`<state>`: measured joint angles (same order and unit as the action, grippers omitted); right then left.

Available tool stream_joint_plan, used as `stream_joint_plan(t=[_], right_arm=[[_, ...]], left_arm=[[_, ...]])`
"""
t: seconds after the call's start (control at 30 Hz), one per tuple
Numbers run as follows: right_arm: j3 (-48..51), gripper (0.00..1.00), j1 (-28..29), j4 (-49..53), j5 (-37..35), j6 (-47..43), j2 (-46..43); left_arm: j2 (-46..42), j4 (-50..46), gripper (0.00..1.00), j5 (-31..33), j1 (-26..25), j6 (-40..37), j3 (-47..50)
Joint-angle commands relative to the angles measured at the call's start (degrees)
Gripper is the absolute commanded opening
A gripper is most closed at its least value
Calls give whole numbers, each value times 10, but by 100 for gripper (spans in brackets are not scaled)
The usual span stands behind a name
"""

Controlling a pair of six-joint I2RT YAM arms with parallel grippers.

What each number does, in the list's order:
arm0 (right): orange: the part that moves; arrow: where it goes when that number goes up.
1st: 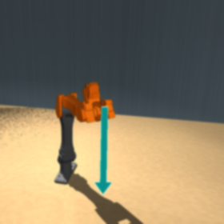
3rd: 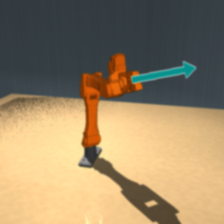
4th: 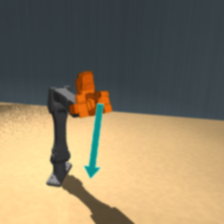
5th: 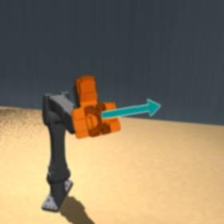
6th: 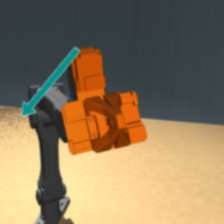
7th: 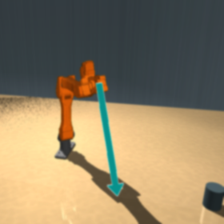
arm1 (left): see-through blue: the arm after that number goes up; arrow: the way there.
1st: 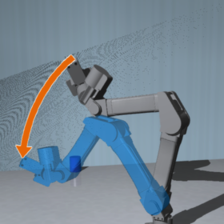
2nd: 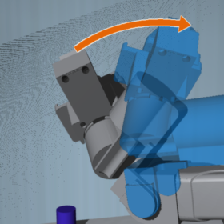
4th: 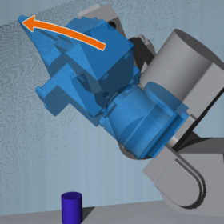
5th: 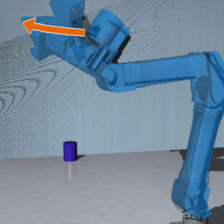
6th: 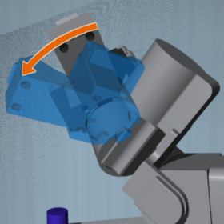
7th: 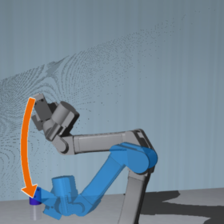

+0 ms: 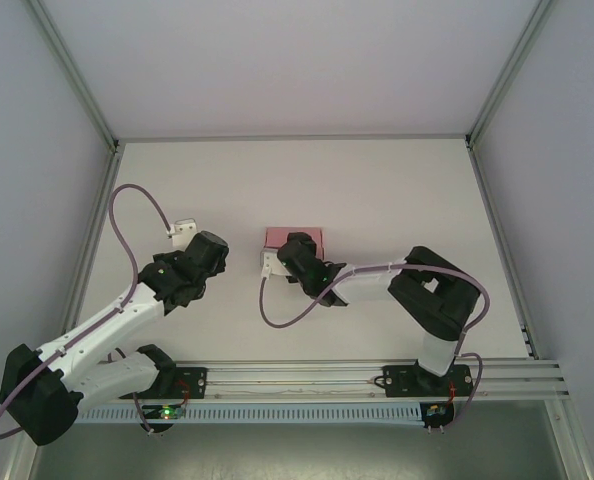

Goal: Assemble paper box

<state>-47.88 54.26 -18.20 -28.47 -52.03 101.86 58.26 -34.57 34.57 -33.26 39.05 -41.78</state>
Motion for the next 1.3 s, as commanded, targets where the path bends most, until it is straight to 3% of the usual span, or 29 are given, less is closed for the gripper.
stream_joint_plan(t=[0.0, 0.2, 0.33, 0.5, 0.63, 0.7, 0.8, 0.97, 1.07, 1.2, 1.27], right_arm=[[7, 71, 15, 74, 22, 52, -36], [0, 98, 33, 164, 77, 91, -102], [23, 98, 32, 162, 123, 113, -163], [53, 98, 12, 97, 87, 205, -245], [50, 98, -82, 89, -7, 404, -308], [55, 98, -162, 111, -1, 522, -337], [105, 98, -277, 82, 5, 606, -369], [257, 98, -401, -138, 47, 587, -385], [268, 98, -455, -123, 109, 613, -407], [293, 98, -468, -142, 179, 534, -420], [312, 98, -472, -185, 179, 531, -414]], left_arm=[[-11, -16, 100, 17, 10, 5, 1], [-13, 7, 100, 8, 10, -17, -6], [-12, 49, 100, 5, 14, -39, -9], [-1, 106, 100, -27, 43, -65, -10], [26, 132, 100, -39, 81, -81, -22], [40, 161, 100, -29, 99, -99, -24], [57, 283, 100, -15, 126, -169, 16], [77, 514, 100, 0, 188, -250, 131], [73, 512, 100, -55, 238, -245, 137], [89, 623, 100, -28, 253, -302, 182], [110, 627, 100, -91, 275, -301, 187]])
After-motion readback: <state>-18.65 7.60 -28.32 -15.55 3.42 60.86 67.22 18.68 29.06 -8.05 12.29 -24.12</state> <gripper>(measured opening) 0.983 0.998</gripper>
